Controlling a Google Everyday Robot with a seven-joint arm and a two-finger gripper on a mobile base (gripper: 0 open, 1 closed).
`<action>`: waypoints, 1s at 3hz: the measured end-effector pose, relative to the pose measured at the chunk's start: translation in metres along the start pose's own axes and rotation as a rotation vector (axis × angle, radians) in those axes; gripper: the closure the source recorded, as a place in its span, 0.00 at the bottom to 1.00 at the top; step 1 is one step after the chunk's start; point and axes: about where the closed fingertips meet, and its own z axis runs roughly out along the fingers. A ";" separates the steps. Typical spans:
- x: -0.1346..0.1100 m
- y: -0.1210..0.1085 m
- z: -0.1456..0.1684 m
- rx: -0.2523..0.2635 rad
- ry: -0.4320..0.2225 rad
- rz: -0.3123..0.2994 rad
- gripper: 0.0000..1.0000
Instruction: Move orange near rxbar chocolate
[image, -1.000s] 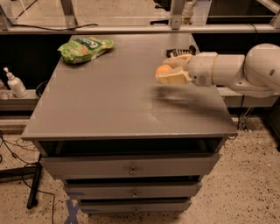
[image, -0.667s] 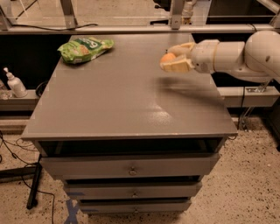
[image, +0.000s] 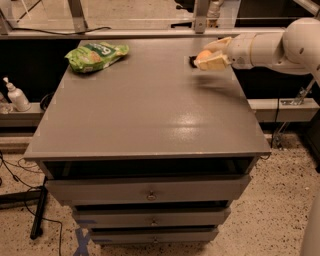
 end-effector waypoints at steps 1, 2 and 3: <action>0.022 -0.021 -0.010 0.042 0.043 0.012 1.00; 0.036 -0.035 -0.013 0.063 0.066 0.022 1.00; 0.042 -0.038 -0.005 0.059 0.064 0.038 1.00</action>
Offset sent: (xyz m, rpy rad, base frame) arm 0.0344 -0.0704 -0.0176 -0.0462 0.0224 -0.1309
